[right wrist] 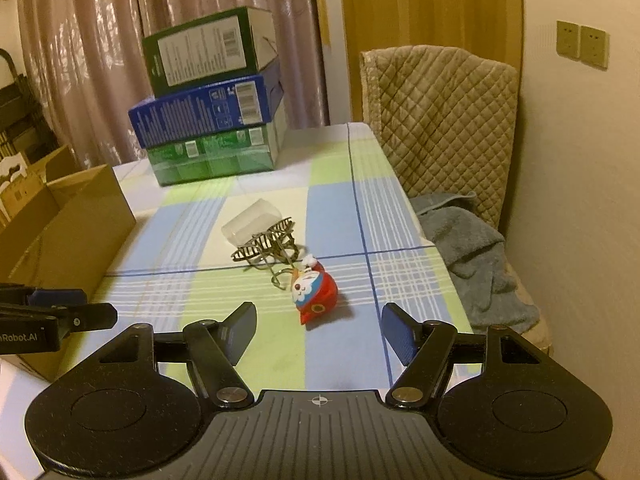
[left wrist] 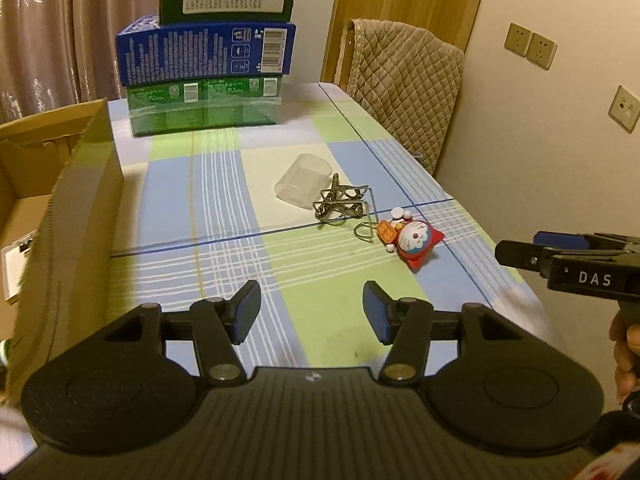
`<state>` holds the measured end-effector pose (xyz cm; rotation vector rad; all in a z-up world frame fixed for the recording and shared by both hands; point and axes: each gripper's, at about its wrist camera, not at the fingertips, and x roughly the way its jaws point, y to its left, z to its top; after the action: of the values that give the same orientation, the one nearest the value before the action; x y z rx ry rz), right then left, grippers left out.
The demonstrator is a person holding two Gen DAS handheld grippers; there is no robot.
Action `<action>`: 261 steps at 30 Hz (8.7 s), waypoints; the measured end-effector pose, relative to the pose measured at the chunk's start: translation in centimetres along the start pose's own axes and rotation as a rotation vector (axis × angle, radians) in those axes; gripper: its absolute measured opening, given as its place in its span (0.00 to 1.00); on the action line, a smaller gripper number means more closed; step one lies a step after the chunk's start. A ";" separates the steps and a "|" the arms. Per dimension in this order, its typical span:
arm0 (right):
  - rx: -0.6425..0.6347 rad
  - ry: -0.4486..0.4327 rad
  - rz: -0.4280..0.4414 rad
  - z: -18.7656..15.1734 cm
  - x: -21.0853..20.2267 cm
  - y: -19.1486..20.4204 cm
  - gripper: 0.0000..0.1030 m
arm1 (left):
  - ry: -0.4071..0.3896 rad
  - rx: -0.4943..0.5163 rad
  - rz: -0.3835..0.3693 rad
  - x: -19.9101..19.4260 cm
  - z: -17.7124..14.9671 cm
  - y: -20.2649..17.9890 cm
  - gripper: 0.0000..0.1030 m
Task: Organize rigid objects
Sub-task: 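Move both tools back toward the wire rack and Doraemon figure, then grasp the Doraemon figure with the right tool while the left tool grasps the wire rack, then lift and carry the rack and figure with both tools over the cardboard box, then open the left tool to drop the wire rack into the box while the right tool lowers the figure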
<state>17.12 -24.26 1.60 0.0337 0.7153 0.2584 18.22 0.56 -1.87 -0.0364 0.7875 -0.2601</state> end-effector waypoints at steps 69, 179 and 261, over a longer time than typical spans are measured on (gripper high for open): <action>-0.022 0.061 -0.006 0.5 13.3 -3.3 0.41 | -0.086 0.125 -0.226 19.2 4.1 -0.3 0.80; -0.061 0.072 0.077 -0.7 9.6 1.7 0.41 | -0.152 0.022 -0.018 3.5 -4.8 2.0 0.63; -0.347 0.094 0.464 3.7 8.0 32.4 0.41 | -0.042 0.132 0.269 -8.9 1.0 26.7 0.68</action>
<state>18.11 9.25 3.10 -0.1461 0.7416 0.8297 18.72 28.51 1.53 0.1868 0.7227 -0.0556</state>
